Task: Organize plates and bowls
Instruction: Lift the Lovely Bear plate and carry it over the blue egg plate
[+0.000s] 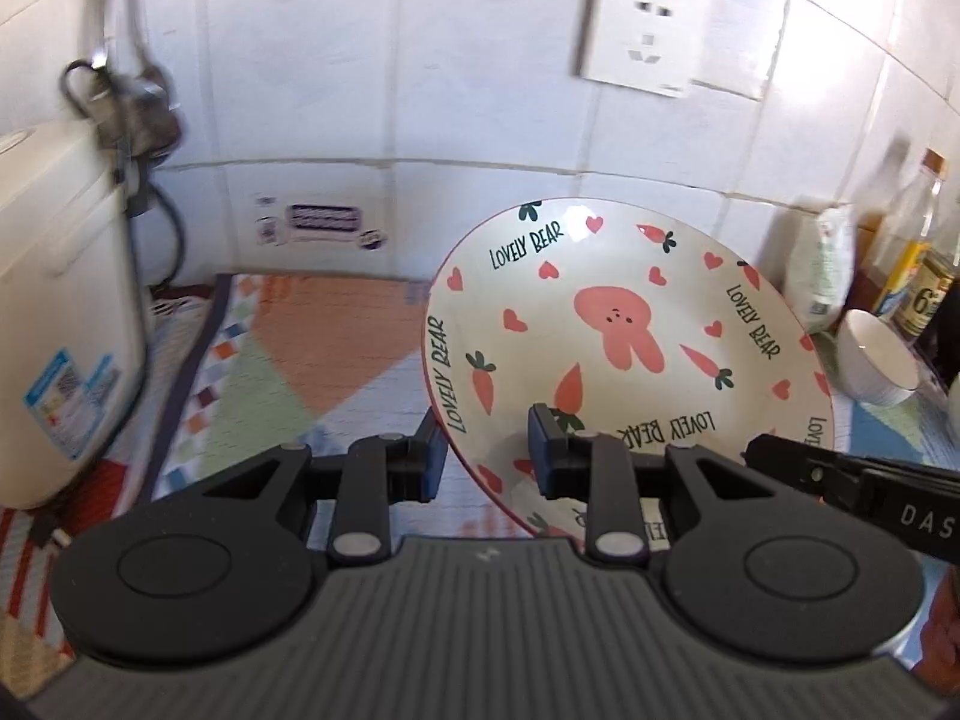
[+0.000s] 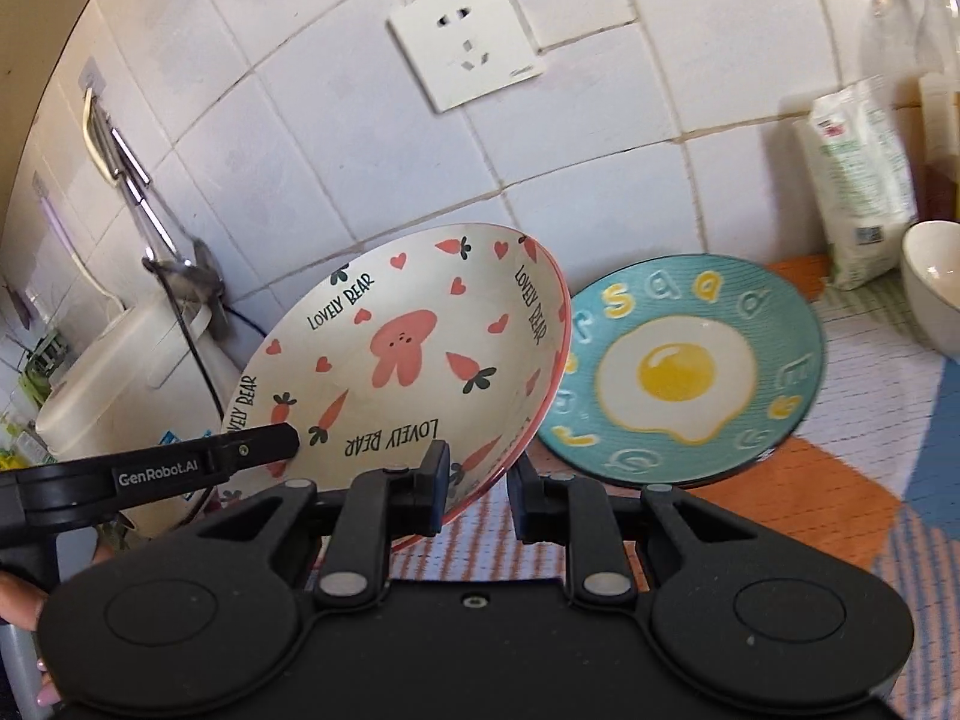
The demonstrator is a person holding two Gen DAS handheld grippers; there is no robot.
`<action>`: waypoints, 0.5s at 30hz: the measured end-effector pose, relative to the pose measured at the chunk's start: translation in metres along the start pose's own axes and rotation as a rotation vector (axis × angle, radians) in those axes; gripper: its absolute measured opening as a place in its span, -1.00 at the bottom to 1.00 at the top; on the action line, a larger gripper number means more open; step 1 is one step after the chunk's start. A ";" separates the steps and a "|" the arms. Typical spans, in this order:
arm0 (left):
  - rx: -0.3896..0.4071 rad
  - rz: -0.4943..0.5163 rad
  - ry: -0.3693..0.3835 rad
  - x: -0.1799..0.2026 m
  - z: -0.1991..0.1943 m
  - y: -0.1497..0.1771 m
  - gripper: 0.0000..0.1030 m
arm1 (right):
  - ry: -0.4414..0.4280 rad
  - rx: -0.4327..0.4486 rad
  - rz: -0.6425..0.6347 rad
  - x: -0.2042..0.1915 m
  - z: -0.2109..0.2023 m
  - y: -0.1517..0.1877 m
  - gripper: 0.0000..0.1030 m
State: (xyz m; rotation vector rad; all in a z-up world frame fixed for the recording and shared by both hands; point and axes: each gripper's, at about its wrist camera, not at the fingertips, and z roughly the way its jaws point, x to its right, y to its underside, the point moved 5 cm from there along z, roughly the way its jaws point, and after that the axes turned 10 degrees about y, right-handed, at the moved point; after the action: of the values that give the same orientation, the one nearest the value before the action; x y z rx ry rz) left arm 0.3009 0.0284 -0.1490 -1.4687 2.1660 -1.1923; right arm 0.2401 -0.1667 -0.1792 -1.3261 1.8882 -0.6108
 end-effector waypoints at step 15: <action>-0.086 0.071 0.056 0.071 0.058 0.001 -0.48 | 0.079 0.002 0.108 0.089 -0.020 0.001 -0.51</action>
State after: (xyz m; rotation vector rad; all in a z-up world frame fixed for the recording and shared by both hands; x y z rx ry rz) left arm 0.3034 -0.0600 -0.1708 -1.3939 2.3135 -1.1429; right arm 0.2064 -0.2498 -0.1939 -1.2054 2.0082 -0.6168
